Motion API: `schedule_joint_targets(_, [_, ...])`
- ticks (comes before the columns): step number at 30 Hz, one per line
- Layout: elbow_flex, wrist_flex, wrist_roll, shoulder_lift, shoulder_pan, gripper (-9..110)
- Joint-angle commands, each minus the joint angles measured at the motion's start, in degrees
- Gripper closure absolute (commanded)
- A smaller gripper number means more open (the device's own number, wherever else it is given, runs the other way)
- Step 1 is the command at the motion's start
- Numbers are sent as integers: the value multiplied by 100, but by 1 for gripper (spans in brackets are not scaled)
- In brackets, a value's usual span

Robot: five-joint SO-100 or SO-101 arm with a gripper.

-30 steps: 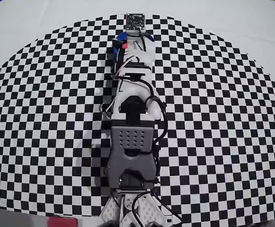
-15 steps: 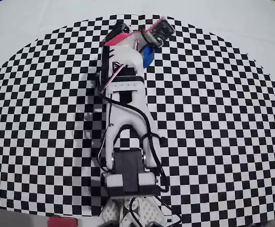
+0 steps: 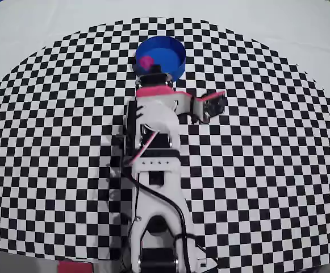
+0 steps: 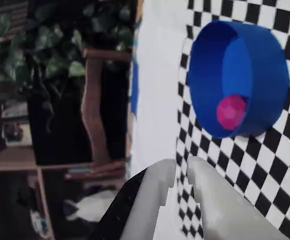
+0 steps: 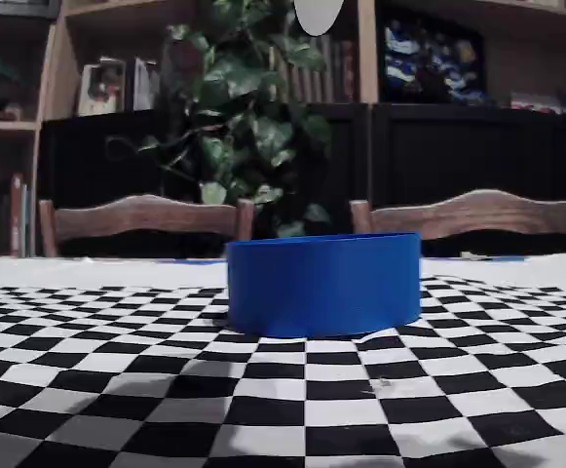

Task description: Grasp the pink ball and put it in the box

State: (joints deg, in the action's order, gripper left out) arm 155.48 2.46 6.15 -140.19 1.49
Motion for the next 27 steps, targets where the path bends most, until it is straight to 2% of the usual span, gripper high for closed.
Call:
schedule_joint_targets(1, [773, 316, -316, -1283, -70, 101])
schedule_joint_targets(3, [1582, 562, -343, -2145, 0, 101])
schedule_joint_targets(7, [2127, 1661, -492, -3094, 105, 101])
schedule_joint_targets(17, [2285, 3727, -659, -4148, 167, 101])
schedule_joint_targets(27, [2285, 4307, -264, -4605, 167, 101])
